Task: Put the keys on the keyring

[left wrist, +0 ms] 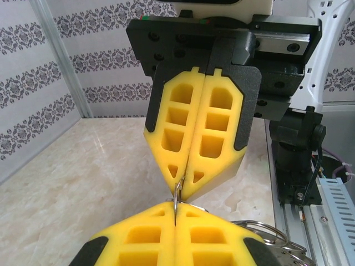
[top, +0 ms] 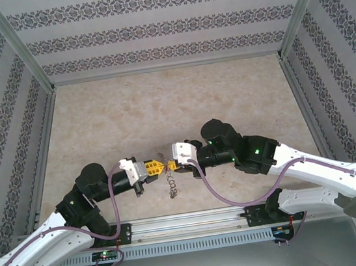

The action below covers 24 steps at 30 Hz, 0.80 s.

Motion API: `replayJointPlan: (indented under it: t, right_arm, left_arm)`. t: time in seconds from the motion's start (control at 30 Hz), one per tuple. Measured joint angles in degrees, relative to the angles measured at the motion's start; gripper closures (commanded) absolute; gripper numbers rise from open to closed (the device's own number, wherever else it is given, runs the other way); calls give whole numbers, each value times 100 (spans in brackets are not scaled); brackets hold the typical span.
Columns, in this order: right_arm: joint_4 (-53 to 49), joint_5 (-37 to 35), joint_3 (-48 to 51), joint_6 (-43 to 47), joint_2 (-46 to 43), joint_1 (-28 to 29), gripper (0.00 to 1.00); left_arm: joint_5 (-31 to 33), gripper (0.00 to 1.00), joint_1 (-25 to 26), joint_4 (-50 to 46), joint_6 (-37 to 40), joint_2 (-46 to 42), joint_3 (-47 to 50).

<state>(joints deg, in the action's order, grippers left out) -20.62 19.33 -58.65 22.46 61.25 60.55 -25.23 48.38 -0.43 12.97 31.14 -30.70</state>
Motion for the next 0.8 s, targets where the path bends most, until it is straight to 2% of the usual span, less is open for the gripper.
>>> replayJointPlan:
  t: [0.8]
  right_arm:
    - [-7, -20, -35, -4, -39, 9, 100]
  left_arm:
    - [-2, 100, 0, 0, 35, 4, -52]
